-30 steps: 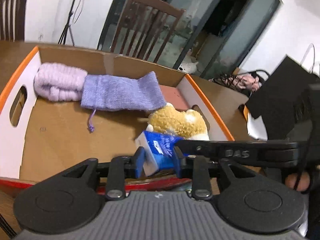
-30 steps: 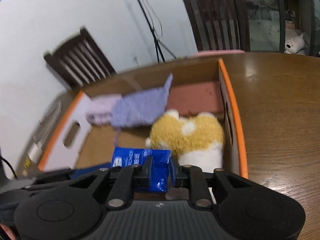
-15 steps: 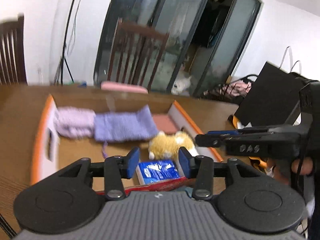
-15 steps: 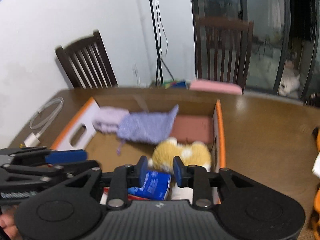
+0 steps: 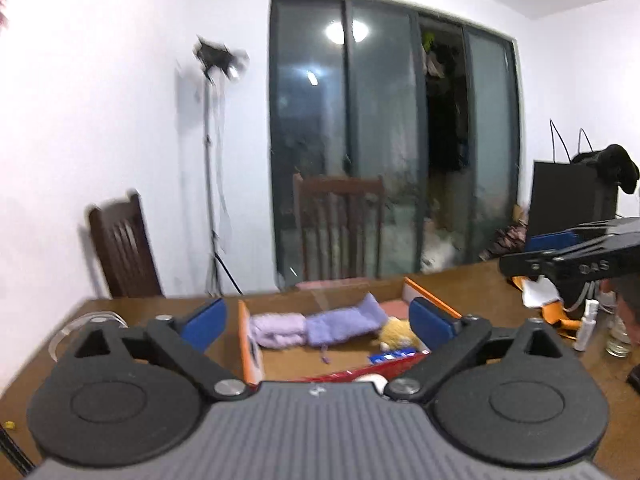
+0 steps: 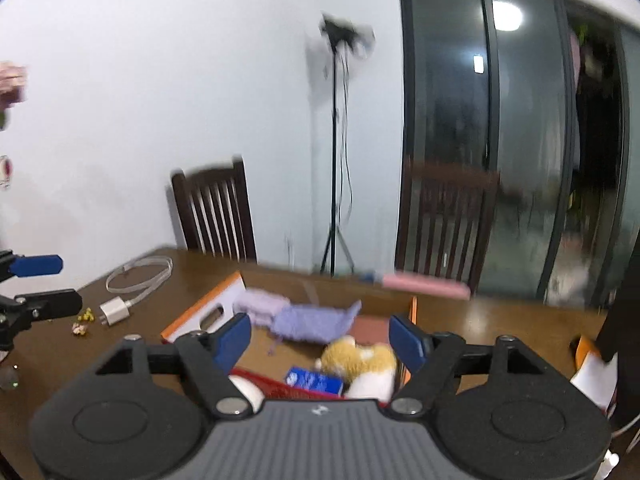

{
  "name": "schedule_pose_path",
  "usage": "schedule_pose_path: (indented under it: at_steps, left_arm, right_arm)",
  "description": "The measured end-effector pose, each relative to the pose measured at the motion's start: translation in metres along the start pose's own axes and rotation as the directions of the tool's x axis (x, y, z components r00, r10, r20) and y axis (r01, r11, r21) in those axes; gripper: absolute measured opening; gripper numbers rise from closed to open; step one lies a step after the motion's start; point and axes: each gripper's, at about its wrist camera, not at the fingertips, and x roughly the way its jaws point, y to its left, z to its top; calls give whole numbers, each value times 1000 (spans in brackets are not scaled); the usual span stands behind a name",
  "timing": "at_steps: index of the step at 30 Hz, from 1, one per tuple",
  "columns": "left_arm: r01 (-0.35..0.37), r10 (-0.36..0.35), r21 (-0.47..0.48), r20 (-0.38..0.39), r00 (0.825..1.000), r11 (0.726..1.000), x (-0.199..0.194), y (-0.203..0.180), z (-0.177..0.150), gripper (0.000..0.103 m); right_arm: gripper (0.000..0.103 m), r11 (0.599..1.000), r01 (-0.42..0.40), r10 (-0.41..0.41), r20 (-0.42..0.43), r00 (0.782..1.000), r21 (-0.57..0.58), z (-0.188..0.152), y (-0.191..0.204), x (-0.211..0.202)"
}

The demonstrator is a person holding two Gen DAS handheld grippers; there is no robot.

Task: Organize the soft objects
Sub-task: 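Move both grippers back over the table toward the pink satin scrunchie, then close both grippers on the pink satin scrunchie and lift it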

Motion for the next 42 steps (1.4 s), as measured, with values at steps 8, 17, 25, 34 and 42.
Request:
schedule_pose_path:
  at_steps: [8,17,25,34,42]
  left_arm:
    - [-48,48,3,57,997,999,-34,-13,-14,103]
    - [-65,66,-27,29,997,998,-64,-17,-48,103]
    - [5,-15,-117,-78,997,993,-106,-26,-103,103]
    - [92,-117,-161,-148,982,983,-52,-39,-111,102]
    - [144,-236,-324,-265,935,935,51,-42,-118,63]
  right_arm:
    - [97,993,65,-42,212,976,-101,-32,34,-37]
    - [97,999,42,-43,162,986,15,-71,38,-60]
    - [97,1000,-8,8,-2,1000,-30,-150,53,-95]
    - [90,991,-12,21,-69,997,132,-162,32,-66]
    - [77,979,2,22,-117,993,204,-149,7,10]
